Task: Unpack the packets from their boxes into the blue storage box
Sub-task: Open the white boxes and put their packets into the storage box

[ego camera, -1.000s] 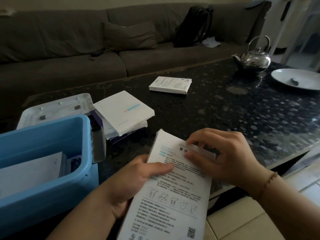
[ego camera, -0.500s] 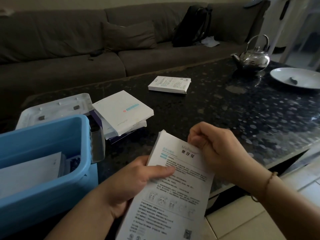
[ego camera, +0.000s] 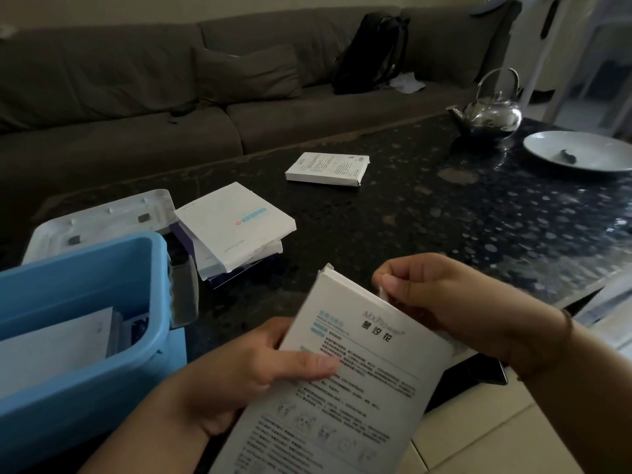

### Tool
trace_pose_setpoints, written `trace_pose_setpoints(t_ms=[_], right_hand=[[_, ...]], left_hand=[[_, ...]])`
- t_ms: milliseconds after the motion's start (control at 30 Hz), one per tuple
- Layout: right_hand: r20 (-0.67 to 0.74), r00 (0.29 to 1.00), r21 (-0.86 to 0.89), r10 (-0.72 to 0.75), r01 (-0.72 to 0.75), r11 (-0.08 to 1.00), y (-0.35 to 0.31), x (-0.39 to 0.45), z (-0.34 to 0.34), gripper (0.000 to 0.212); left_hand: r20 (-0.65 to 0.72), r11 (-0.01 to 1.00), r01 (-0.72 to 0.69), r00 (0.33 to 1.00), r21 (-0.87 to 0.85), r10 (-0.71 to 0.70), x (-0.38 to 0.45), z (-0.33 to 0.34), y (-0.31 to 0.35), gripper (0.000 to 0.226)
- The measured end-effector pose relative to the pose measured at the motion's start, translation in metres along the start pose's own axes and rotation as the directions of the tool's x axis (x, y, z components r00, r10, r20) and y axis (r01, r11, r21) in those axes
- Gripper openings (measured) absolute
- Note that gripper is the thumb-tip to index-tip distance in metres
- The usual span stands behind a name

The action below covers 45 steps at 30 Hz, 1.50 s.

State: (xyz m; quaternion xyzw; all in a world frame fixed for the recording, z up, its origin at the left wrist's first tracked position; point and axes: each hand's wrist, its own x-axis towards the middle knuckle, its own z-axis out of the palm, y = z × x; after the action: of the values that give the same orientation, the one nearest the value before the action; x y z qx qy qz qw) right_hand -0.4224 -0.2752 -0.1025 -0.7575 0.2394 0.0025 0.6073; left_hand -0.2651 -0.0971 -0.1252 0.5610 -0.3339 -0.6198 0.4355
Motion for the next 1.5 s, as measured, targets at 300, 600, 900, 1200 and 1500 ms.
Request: trace_pose_setpoints(t_ms=[300, 600, 900, 1200, 1500], right_hand=[[-0.026, 0.986, 0.068, -0.164, 0.165, 0.984, 0.003, -0.005, -0.013, 0.041], [-0.072, 0.973, 0.032, -0.218, 0.221, 0.975, 0.002, -0.007, -0.013, 0.047], [0.02, 1.0, 0.537, -0.004, -0.007, 0.843, 0.018, 0.004, 0.0, 0.028], [-0.495, 0.787, -0.001, -0.367, 0.422, 0.906, -0.047, -0.041, -0.003, 0.052], [-0.606, 0.616, -0.256, -0.504, 0.449, 0.856, -0.027, -0.007, 0.026, 0.035]], left_hand=[[-0.024, 0.995, -0.002, 1.0, -0.099, -0.001, 0.0, -0.006, -0.003, 0.04], [-0.002, 0.994, -0.016, 1.0, -0.111, 0.016, -0.002, -0.004, -0.003, 0.034], [0.066, 0.989, -0.096, 0.992, -0.115, 0.104, -0.008, -0.006, 0.001, 0.028], [-0.314, 0.898, -0.437, 0.862, -0.059, 0.399, -0.011, 0.021, 0.031, 0.024], [-0.573, 0.697, -0.604, 0.435, 0.387, 0.695, -0.009, 0.012, 0.028, 0.035]])
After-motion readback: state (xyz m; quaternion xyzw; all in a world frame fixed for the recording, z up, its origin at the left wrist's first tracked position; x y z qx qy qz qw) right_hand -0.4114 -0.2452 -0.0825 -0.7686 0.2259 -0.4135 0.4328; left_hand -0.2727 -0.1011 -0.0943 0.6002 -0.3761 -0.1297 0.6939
